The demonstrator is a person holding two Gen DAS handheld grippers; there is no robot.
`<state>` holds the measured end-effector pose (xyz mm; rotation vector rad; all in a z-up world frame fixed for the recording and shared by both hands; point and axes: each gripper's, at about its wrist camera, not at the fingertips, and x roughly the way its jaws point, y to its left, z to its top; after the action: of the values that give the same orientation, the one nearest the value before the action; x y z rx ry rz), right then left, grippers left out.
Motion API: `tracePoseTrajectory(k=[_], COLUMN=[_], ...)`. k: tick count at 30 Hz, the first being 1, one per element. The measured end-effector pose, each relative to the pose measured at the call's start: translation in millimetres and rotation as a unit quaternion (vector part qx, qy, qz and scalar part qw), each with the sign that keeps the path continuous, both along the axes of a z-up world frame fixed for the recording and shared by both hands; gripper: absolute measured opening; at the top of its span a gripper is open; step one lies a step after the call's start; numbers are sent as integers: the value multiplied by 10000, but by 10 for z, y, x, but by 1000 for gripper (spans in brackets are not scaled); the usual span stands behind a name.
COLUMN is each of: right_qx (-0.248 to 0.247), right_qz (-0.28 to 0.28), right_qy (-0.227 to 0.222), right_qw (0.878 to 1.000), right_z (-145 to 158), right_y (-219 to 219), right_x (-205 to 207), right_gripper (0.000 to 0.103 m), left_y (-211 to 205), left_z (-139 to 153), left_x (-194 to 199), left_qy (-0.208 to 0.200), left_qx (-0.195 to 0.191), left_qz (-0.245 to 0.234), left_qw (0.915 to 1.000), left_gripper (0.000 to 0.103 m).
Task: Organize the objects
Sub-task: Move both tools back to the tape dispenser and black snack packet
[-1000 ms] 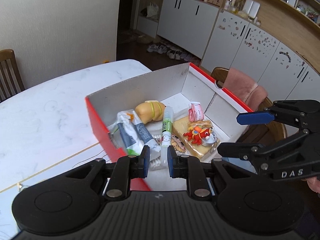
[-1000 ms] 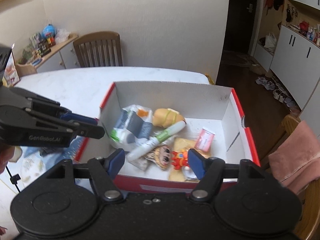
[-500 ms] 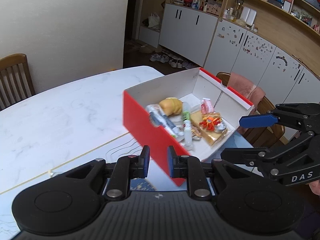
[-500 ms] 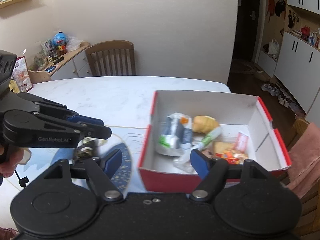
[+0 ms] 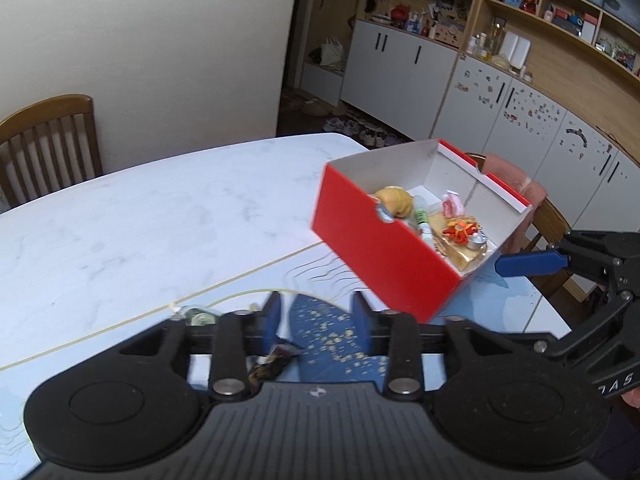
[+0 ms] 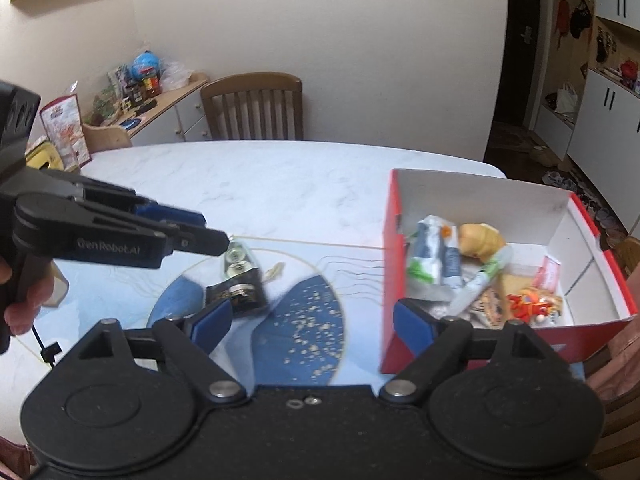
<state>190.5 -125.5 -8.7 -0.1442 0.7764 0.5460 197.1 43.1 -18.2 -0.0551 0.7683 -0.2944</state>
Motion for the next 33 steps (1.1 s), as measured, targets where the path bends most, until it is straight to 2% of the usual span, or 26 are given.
tracePoseTrajectory(k=[2, 5, 9, 11, 16, 20, 28, 33], right_qx=[-62, -149, -263, -277, -348, -460, -566, -551], right_qz=[68, 152, 203, 198, 223, 420, 778, 859], right_qy=[-10, -11, 17, 56, 132, 134, 186, 196], right_qw=[10000, 9998, 9994, 9994, 9991, 9980, 9952, 9946], right_z=[-31, -77, -145, -169, -249, -347, -578, -723], right_y=[92, 224, 346, 379, 477, 613, 918, 1054], right_x=[-38, -86, -102, -84, -1, 21, 104, 225], right_gripper=[89, 91, 93, 93, 93, 94, 99, 100], left_y=[94, 231, 408, 476, 609, 702, 834, 897], left_z=[-8, -37, -114, -175, -360, -502, -801, -891], left_x=[-50, -110, -183, -210, -207, -157, 139, 361], left_qy=[-62, -77, -120, -126, -10, 10, 185, 316], left_qx=[4, 23, 62, 90, 28, -57, 155, 94], left_qz=[54, 124, 232, 279, 388, 486, 887, 1131], left_qw=[10000, 9999, 9996, 9995, 9992, 9988, 9958, 9930], left_gripper=[67, 69, 82, 85, 87, 103, 103, 103])
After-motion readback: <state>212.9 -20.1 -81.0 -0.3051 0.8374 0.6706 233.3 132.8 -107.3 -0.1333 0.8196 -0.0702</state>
